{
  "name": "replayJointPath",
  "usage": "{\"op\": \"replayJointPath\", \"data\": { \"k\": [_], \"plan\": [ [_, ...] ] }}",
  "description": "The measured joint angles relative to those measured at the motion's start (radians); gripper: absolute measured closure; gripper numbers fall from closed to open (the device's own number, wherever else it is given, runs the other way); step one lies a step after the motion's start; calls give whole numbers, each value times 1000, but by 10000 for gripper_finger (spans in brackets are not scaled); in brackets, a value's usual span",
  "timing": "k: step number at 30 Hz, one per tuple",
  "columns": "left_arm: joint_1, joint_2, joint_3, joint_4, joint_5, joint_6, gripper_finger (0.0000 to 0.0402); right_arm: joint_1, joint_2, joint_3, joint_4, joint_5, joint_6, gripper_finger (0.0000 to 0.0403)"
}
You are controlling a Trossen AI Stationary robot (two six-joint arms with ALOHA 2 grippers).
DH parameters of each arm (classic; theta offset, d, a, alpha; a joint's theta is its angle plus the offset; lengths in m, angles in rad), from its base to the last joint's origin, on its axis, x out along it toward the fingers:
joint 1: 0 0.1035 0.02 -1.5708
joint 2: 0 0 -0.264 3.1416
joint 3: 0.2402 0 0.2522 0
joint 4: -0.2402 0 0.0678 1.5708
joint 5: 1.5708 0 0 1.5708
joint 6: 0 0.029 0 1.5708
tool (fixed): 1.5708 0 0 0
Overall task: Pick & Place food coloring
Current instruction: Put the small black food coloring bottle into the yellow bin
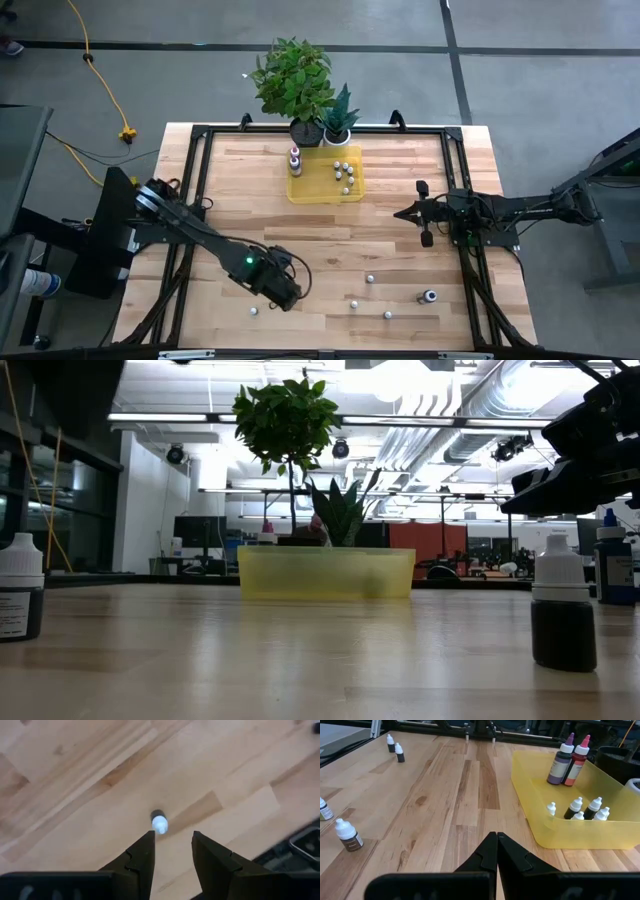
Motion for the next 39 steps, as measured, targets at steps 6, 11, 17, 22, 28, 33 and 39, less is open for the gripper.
{"op": "replayJointPath", "data": {
  "k": [6,11,17,22,28,33,39],
  "plan": [
    [-2,76,6,27,82,-36,278,0,0,0,1,0,0,402],
    [-6,108,6,28,97,-53,278,0,0,0,0,0,0,402],
    [-6,149,6,22,104,-59,278,0,0,0,0,0,0,402],
    [-6,165,5,13,99,-58,278,0,0,0,0,0,0,402],
    [-6,166,3,13,77,-58,278,0,0,0,0,0,0,402],
    [-6,173,3,16,80,-34,278,0,0,0,0,0,0,402],
    [-6,175,2,14,84,-21,278,0,0,0,0,0,0,402]
  ]
}}
